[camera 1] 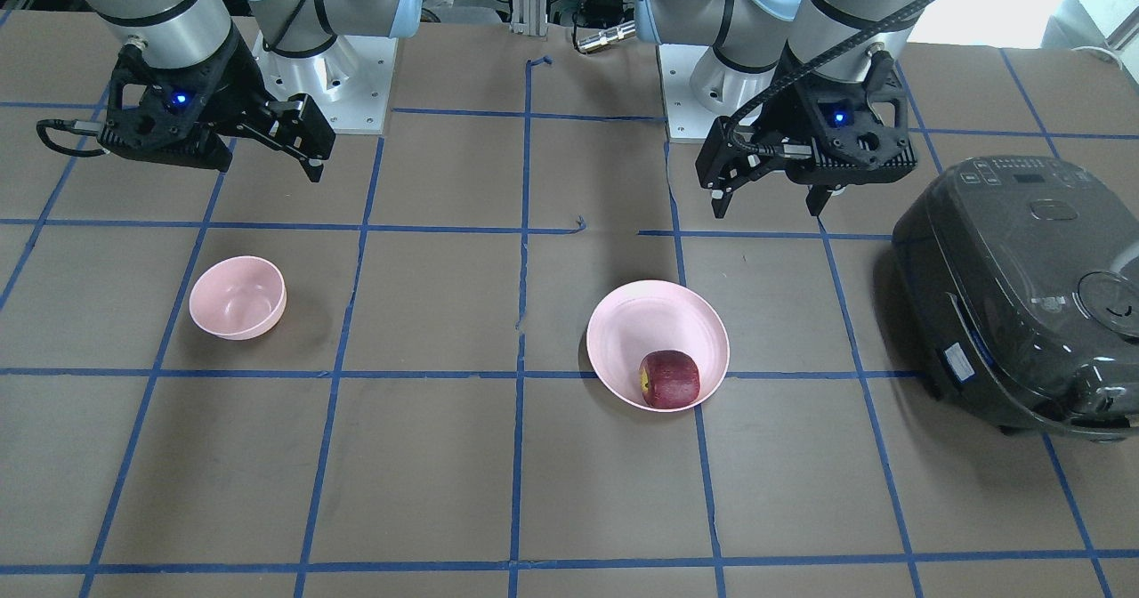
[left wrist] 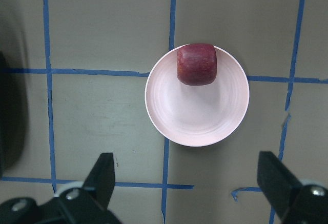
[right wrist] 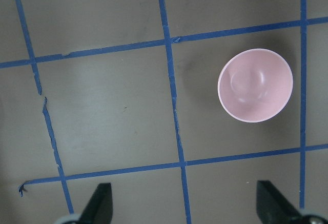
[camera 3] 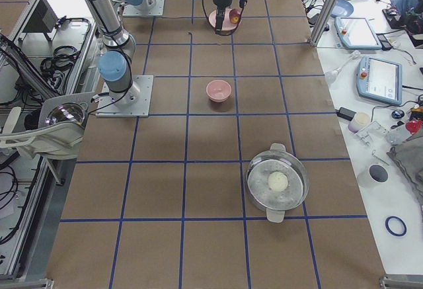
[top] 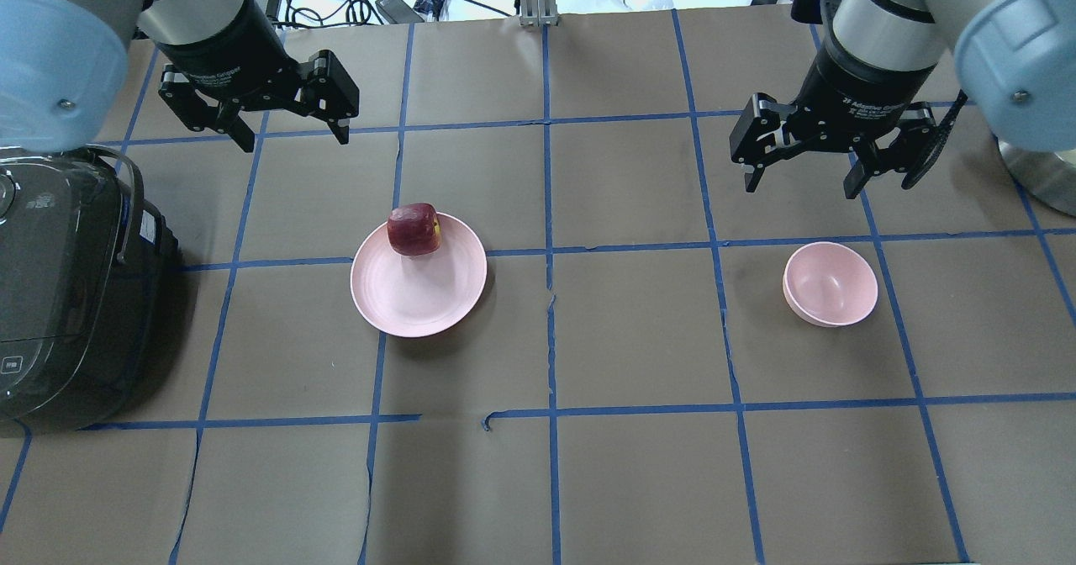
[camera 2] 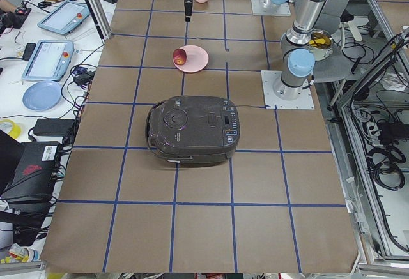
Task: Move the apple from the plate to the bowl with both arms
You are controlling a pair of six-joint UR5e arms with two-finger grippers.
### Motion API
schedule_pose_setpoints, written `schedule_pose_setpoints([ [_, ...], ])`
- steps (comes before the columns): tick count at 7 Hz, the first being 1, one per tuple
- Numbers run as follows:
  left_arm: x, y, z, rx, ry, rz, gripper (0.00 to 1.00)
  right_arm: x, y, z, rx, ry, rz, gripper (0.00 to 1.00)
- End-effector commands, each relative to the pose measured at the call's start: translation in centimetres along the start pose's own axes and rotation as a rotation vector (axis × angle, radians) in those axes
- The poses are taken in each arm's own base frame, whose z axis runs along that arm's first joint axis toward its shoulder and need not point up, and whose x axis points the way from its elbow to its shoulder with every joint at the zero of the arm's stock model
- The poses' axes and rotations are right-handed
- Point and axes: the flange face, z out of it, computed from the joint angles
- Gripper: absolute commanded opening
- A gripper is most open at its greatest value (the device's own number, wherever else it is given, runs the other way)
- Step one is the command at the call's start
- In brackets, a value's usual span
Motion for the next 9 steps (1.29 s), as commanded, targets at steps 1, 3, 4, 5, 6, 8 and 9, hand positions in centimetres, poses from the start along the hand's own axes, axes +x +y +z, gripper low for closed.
schedule_pose_setpoints([
  [1,0.1,0.1,-0.1,0.001,0.000,0.002,1.00,0.0,0.0,0.0,-0.001,0.001,0.000,1.00],
  [3,0.0,0.1,-0.1,0.001,0.000,0.000,1.00,0.0,0.0,0.0,-0.001,0.003,0.000,1.00],
  [4,0.0,0.1,-0.1,0.003,0.000,0.000,1.00,0.0,0.0,0.0,-0.001,0.003,0.000,1.00],
  [5,0.1,0.1,-0.1,0.001,0.000,0.003,1.00,0.2,0.0,0.1,-0.002,0.018,0.000,1.00],
  [6,0.1,0.2,-0.1,0.000,0.000,0.005,1.00,0.4,-0.1,0.2,0.002,0.045,-0.003,1.00],
  [8,-0.1,0.2,-0.1,0.002,-0.003,0.005,1.00,1.5,-0.9,0.4,0.006,0.048,-0.003,1.00],
  [9,-0.1,0.3,0.0,-0.002,-0.002,0.006,1.00,3.4,-1.9,0.7,0.001,0.041,-0.090,1.00],
])
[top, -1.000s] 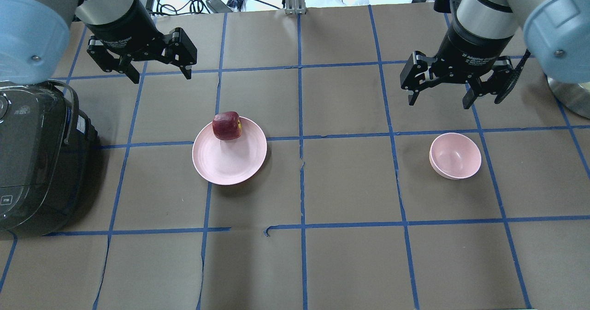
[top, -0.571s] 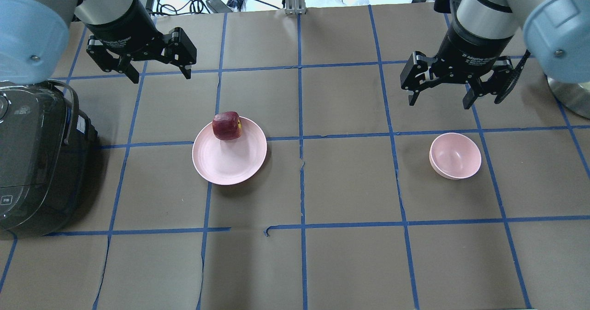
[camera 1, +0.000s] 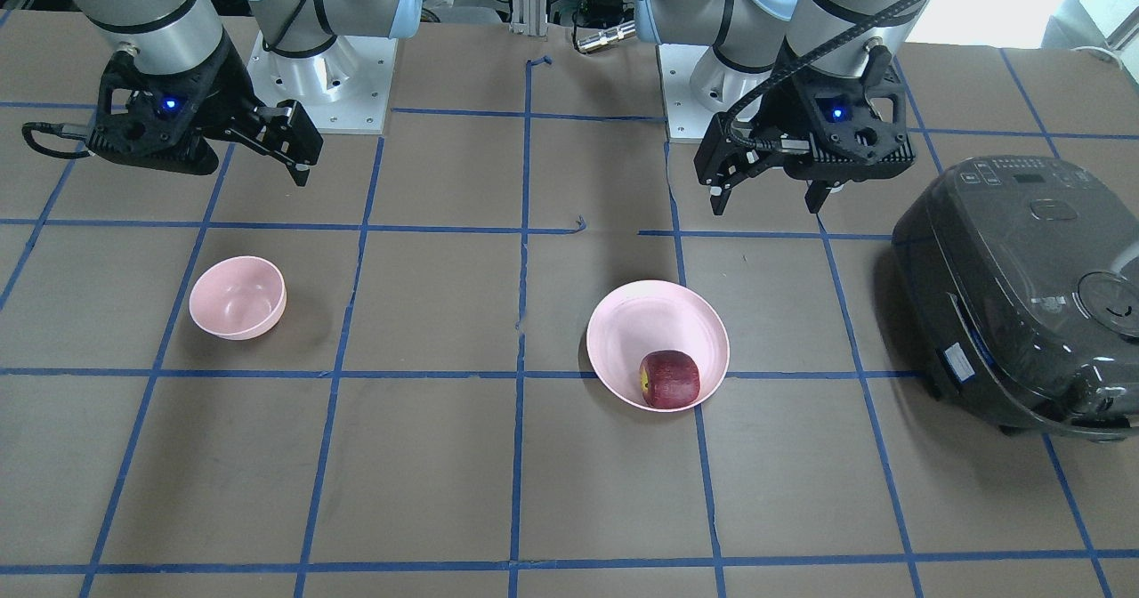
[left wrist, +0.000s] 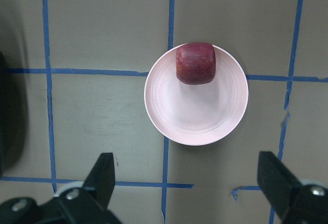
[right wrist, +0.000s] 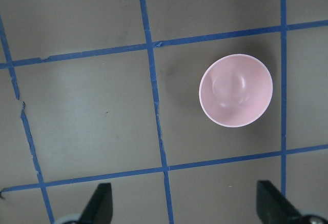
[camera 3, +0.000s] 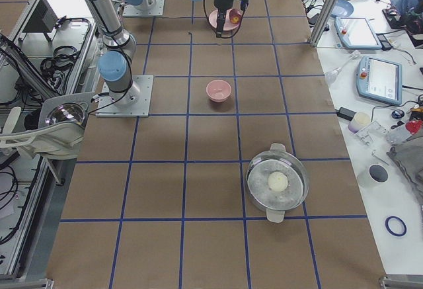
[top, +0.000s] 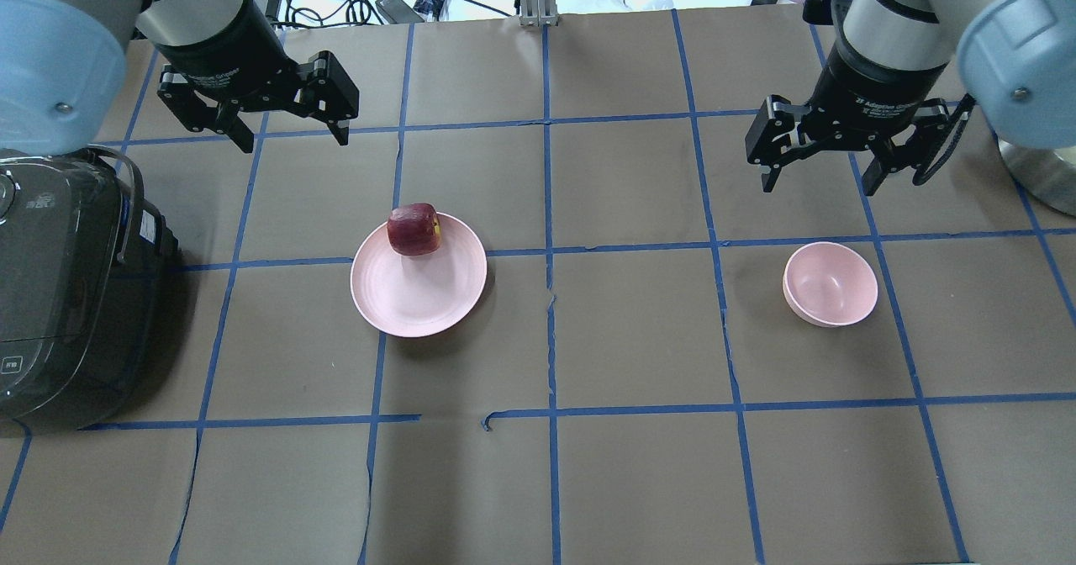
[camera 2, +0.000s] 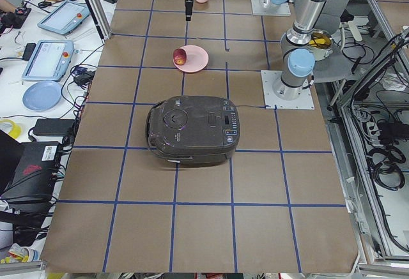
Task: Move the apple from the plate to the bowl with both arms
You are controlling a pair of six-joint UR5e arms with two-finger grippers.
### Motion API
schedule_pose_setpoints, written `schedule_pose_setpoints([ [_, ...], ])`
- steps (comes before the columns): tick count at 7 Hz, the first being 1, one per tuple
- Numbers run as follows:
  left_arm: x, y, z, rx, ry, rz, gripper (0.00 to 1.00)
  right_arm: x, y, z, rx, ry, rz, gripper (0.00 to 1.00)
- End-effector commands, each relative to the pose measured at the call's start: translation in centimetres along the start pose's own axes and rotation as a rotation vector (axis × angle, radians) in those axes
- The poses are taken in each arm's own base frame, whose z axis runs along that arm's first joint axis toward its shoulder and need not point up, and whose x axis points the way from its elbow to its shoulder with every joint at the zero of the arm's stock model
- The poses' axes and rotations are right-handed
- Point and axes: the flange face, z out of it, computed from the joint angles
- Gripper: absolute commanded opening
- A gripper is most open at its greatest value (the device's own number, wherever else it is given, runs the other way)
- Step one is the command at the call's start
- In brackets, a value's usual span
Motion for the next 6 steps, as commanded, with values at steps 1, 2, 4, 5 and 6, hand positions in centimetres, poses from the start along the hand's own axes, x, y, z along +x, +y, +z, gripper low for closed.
schedule_pose_setpoints([
  [1,-0.5,-0.3,0.0,0.001,-0.007,0.001,1.00,5.3,-2.5,1.6,-0.020,-0.024,-0.071,1.00],
  [2,-0.5,-0.4,0.5,-0.010,-0.005,-0.002,1.00,9.3,-3.7,4.3,-0.064,-0.047,-0.074,1.00],
  [4,-0.4,-0.2,-0.3,0.008,0.002,-0.013,1.00,13.7,-4.5,11.6,-0.161,-0.065,-0.038,1.00],
  [5,0.0,-0.9,0.1,0.018,0.024,-0.013,1.00,15.3,-4.8,14.5,-0.138,-0.066,-0.029,1.00],
  [6,0.0,-1.0,1.7,-0.009,0.023,-0.016,1.00,16.8,-4.4,17.6,-0.130,-0.072,-0.095,1.00],
])
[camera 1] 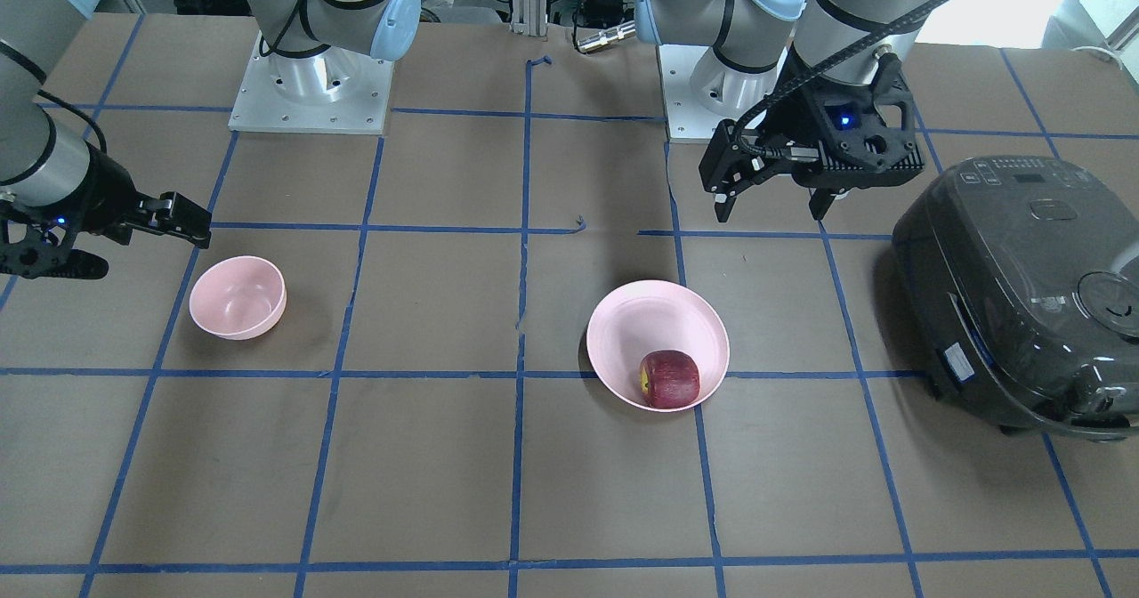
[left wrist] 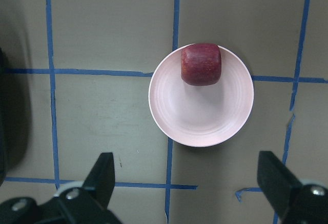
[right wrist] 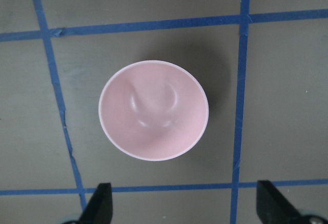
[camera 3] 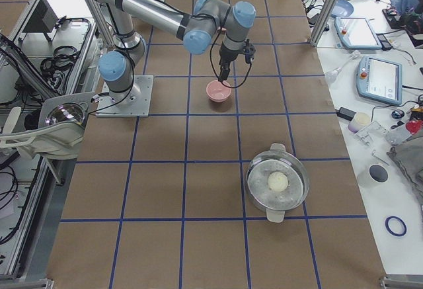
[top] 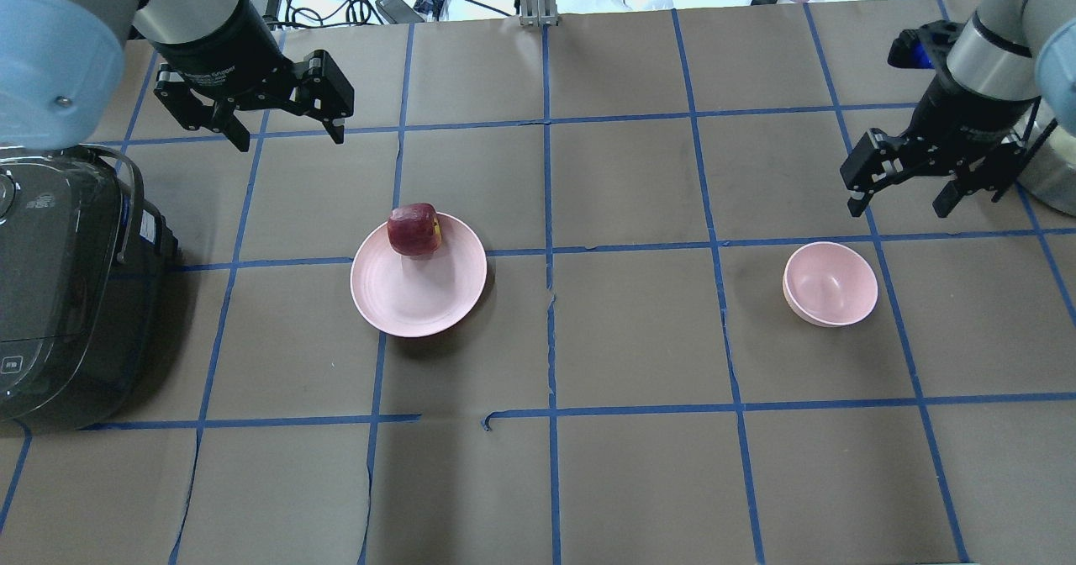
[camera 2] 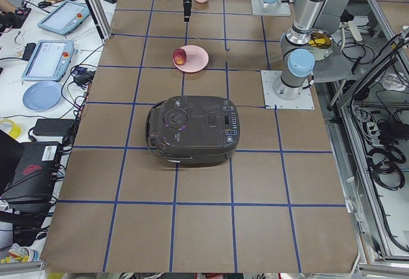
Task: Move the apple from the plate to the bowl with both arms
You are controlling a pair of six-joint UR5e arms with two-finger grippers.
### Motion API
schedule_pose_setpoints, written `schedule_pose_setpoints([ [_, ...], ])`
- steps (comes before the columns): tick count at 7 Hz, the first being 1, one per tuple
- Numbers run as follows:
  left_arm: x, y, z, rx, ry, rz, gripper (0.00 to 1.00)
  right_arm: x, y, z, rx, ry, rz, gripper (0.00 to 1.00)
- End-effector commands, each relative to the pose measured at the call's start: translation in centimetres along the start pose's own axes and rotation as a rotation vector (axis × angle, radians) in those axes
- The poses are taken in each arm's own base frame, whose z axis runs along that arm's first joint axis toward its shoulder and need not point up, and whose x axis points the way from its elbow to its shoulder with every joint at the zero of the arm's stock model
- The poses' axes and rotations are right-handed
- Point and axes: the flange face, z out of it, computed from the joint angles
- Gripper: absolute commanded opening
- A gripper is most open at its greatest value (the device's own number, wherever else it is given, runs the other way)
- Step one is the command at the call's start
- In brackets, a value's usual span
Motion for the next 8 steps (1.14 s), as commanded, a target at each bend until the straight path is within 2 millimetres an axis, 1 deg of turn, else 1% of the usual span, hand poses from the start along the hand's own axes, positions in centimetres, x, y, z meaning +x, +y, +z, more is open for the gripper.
schedule_pose_setpoints([
  [1,0.3,-0.7,3.1,-0.036,0.007,-0.001,1.00,4.4,0.2,7.0,-0.011,-0.027,-0.052,1.00],
  [2,0.5,-1.4,6.0,-0.028,0.008,0.001,1.00,6.1,0.0,9.9,-0.028,-0.050,-0.030,1.00],
  [3,0.5,-1.7,9.3,-0.002,0.010,0.001,1.00,6.7,-1.0,11.5,-0.036,-0.055,-0.023,1.00],
  [4,0.7,-2.1,13.7,0.008,0.014,0.003,1.00,7.0,-1.8,12.6,-0.031,-0.051,-0.017,1.00],
  [5,1.1,-1.9,17.3,0.019,0.015,0.009,1.00,7.0,-2.2,13.6,-0.046,-0.066,-0.013,0.98],
  [6,1.8,-1.7,19.5,0.010,0.013,0.022,1.00,7.0,-2.2,13.6,-0.048,-0.070,0.000,0.95],
  [7,2.2,-1.9,20.8,-0.002,0.011,0.029,1.00,6.6,-2.1,13.5,-0.053,-0.071,-0.008,0.95],
  [8,2.2,-2.3,22.8,-0.013,0.009,0.029,1.00,6.4,-2.0,13.4,-0.059,-0.075,-0.011,0.86],
])
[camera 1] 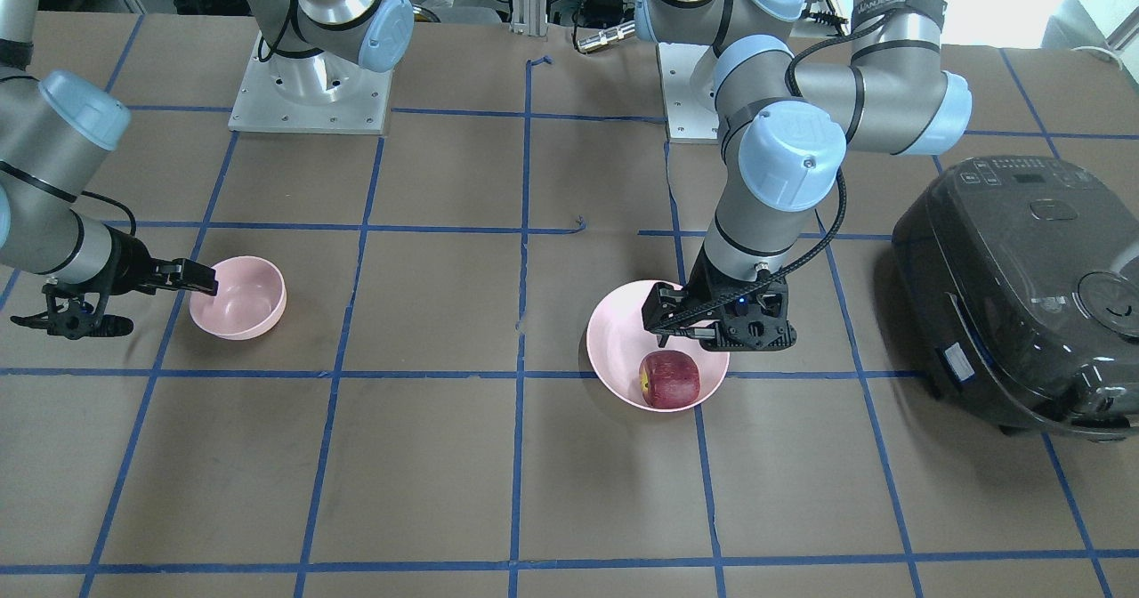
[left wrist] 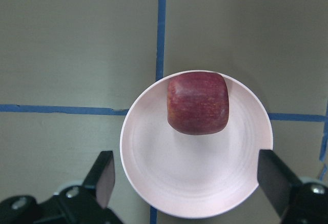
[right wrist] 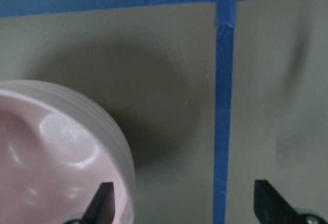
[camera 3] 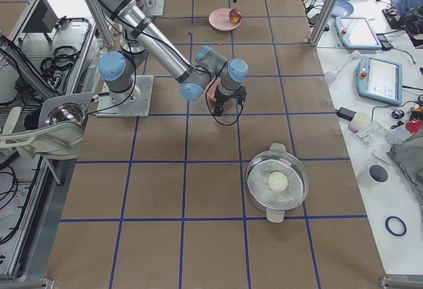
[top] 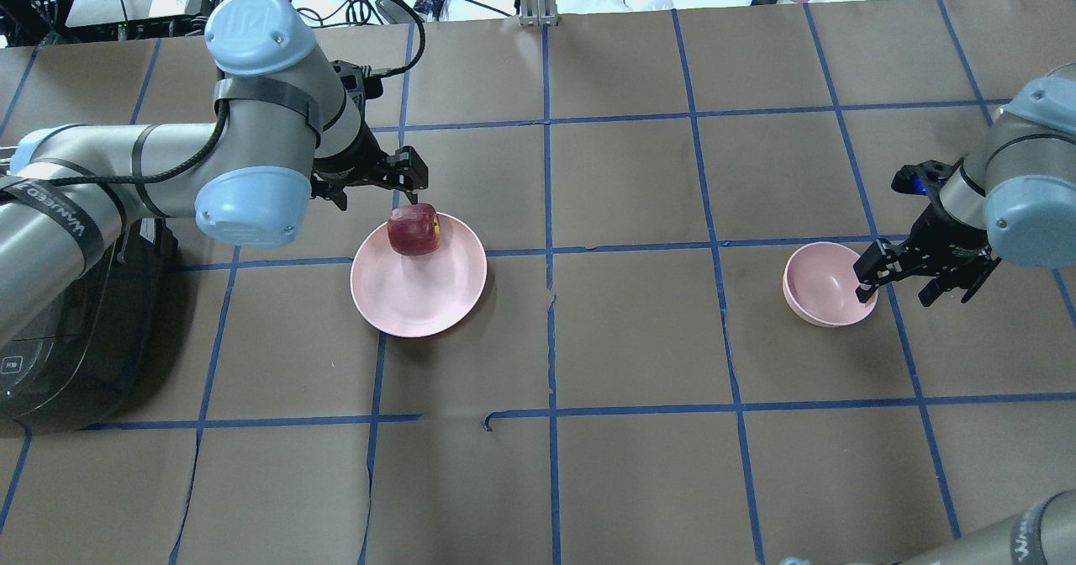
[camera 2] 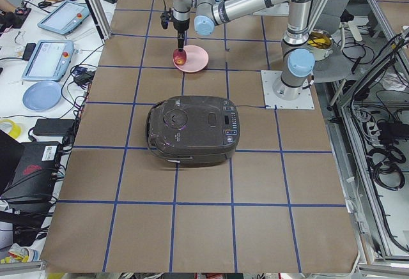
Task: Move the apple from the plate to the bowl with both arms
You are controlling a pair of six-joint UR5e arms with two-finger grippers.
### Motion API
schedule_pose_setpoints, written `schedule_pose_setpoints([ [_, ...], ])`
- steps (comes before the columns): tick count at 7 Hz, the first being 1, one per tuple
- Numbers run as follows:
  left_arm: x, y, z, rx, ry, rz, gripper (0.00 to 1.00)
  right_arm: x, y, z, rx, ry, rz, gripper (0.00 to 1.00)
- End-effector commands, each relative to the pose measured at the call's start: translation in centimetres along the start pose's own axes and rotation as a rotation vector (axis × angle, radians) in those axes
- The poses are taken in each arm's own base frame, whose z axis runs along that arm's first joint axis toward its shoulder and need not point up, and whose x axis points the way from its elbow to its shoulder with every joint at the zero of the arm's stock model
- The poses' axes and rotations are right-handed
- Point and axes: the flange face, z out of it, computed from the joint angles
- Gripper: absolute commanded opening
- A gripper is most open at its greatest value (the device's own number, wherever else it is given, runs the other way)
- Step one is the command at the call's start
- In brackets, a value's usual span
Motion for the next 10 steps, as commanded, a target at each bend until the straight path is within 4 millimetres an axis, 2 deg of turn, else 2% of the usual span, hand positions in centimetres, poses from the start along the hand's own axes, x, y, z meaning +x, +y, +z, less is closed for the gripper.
schedule_pose_setpoints([
  [1,0.2,-0.9,3.4,0.003,0.000,-0.003,1.00,-0.8,0.1,0.0,-0.013,-0.003,-0.015,0.52],
  [2,0.4,-1.0,5.0,-0.019,0.004,-0.029,1.00,-1.3,0.1,0.0,-0.019,-0.003,-0.024,0.25],
  [3,1.0,-0.8,6.6,-0.046,0.005,-0.019,1.00,-1.6,0.4,0.0,-0.040,-0.006,-0.028,0.08],
  [4,1.2,-0.5,7.8,-0.069,0.001,-0.016,1.00,-1.8,0.6,-0.3,-0.063,-0.016,-0.027,0.00],
  [6,1.8,-0.3,9.6,-0.040,0.005,-0.004,1.00,-2.5,0.5,-2.9,-0.118,-0.040,-0.002,0.00],
  [7,1.8,-0.5,10.2,-0.038,0.004,-0.001,0.99,-5.8,-0.3,-3.8,-0.105,-0.097,0.028,0.00],
  [8,1.8,-0.7,10.0,-0.032,0.006,0.009,0.87,-11.4,-0.7,-3.8,-0.096,-0.128,0.076,0.00],
  [9,1.7,-1.0,9.6,-0.022,0.000,0.026,0.63,-16.9,-0.6,-2.9,-0.112,-0.117,0.137,0.00],
  [10,1.7,-1.2,9.3,-0.015,-0.002,0.027,0.46,-21.6,-0.2,-1.9,-0.096,-0.081,0.152,0.00],
])
